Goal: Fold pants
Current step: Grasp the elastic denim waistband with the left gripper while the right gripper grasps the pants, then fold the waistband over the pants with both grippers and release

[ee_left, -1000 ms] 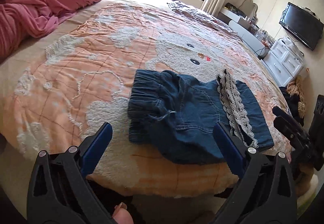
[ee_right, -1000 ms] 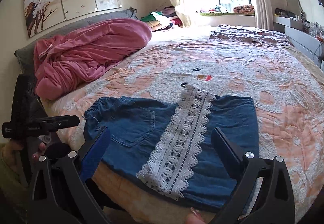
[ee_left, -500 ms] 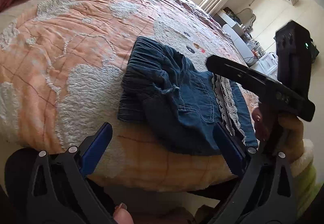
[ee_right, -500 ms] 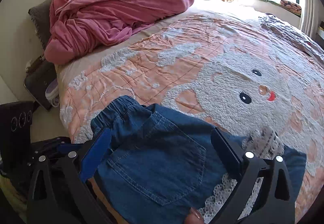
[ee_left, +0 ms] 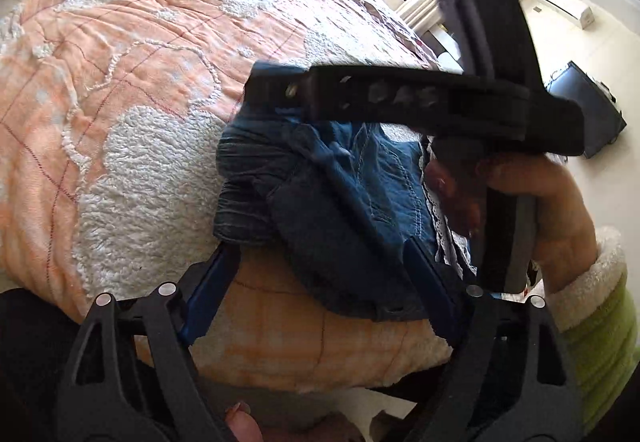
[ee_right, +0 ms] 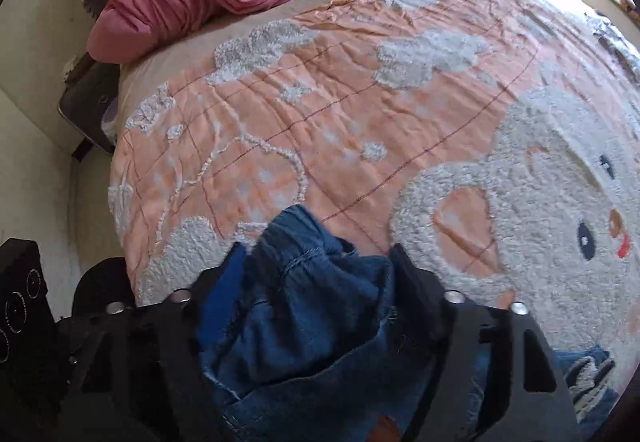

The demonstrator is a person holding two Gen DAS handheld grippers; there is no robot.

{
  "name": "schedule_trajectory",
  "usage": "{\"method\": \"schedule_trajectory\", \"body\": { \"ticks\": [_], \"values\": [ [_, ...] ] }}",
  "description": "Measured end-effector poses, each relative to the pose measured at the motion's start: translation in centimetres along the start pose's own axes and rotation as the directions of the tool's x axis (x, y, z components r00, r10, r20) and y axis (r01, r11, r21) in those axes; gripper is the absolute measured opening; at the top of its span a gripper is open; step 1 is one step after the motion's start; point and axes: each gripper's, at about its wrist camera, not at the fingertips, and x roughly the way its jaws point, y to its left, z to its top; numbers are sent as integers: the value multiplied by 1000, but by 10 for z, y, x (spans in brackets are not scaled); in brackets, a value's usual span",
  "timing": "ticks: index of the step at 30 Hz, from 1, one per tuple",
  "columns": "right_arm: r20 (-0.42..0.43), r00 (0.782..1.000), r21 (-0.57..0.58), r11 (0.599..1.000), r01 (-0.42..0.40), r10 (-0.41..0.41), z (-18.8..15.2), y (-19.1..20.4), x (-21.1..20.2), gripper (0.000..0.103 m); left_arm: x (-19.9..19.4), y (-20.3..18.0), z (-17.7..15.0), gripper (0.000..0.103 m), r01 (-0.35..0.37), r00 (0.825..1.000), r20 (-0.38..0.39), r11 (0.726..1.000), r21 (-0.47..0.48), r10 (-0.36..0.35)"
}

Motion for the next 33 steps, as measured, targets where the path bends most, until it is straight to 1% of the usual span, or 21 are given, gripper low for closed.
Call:
{"method": "schedule_trajectory", "body": {
  "ticks": [1,3,4,5,6,8,9,11,13,14,19,23,24,25,29,33],
  "values": [
    [-10,1000,17,1000,-22,22,-2,-2,4,50,1,1,1,75,5,1000,1,1000,-11,-5],
    [13,999,15,999,-29,29,-5,-2,2,46,3,2,2,70,2,1000,5,1000,-19,-2],
    [29,999,14,999,-34,33,-8,-1,-1,42,4,2,2,69,-2,1000,10,1000,-25,2],
    [49,998,15,999,-36,35,-10,-2,-6,38,4,2,3,64,0,1000,15,1000,-31,1],
    [70,997,14,999,-39,38,-13,-1,-12,37,5,2,3,59,-1,1000,19,999,-39,2],
    [121,991,14,999,-50,48,-19,-2,-26,34,6,2,6,56,11,1000,22,997,-71,-10],
    [142,988,19,998,-58,55,-22,-2,-32,34,5,1,7,52,25,999,27,996,-83,-23],
    [199,978,28,997,-72,65,-30,-6,-50,32,3,-6,9,46,15,999,41,998,-66,-12],
    [252,965,34,996,-83,72,-38,-11,-68,32,-1,-17,10,44,5,998,63,999,-35,-3],
    [282,956,39,995,-94,79,-44,-15,-78,32,-2,-23,10,40,4,998,69,1000,-24,-3],
    [379,920,76,987,-140,101,-67,-41,-117,32,-2,-61,14,39,-1,995,98,998,61,-5],
    [438,894,99,984,-146,89,-91,-62,-141,32,4,-88,15,39,12,995,100,995,104,-22],
    [453,887,100,984,-148,88,-98,-67,-146,32,6,-96,14,39,6,995,99,993,121,-18],
    [468,880,104,983,-149,84,-105,-72,-150,32,9,-99,18,39,-2,995,99,990,138,-11],
    [527,846,138,974,-178,79,-135,-95,-167,32,20,-128,12,39,-16,995,100,980,201,-4],
    [572,818,171,966,-192,62,-162,-117,-180,32,39,-161,9,39,-31,995,99,961,276,3]
  ]
}}
